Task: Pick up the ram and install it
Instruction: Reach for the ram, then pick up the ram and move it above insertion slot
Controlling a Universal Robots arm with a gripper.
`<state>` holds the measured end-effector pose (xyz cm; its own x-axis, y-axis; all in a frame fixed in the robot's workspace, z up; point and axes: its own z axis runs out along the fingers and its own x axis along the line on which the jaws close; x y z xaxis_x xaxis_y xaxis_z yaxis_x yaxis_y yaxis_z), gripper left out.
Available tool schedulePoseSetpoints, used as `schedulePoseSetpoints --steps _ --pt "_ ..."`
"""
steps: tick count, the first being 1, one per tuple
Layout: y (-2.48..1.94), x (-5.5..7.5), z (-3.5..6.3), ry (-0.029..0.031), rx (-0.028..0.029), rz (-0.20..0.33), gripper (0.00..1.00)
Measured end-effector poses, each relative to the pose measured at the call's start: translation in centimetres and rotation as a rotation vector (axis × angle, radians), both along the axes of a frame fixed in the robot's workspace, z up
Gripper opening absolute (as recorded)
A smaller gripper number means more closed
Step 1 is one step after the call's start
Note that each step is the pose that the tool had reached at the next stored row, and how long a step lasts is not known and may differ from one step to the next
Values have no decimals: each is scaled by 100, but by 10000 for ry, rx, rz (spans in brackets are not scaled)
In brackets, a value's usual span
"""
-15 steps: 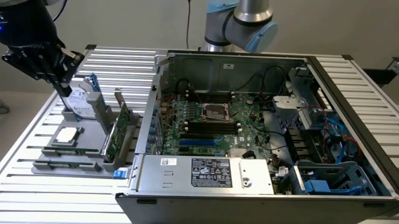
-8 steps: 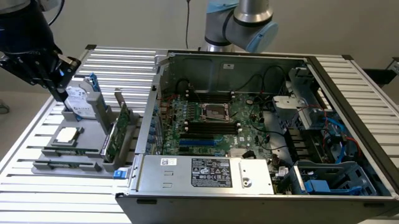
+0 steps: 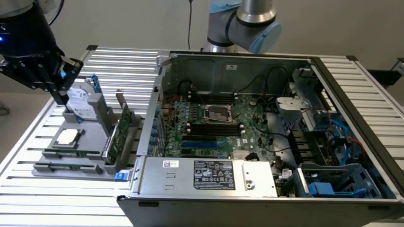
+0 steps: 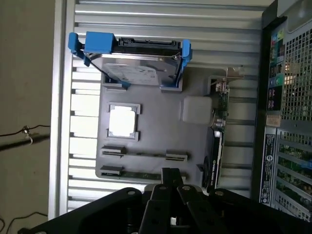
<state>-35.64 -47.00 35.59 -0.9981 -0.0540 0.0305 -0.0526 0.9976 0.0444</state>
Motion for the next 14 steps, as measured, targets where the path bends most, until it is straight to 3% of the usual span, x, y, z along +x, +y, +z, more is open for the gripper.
schedulePoseSetpoints --steps 4,14 --pt "-1 -32 -7 0 -50 200 11" --pt "-7 -87 -8 0 -52 236 11"
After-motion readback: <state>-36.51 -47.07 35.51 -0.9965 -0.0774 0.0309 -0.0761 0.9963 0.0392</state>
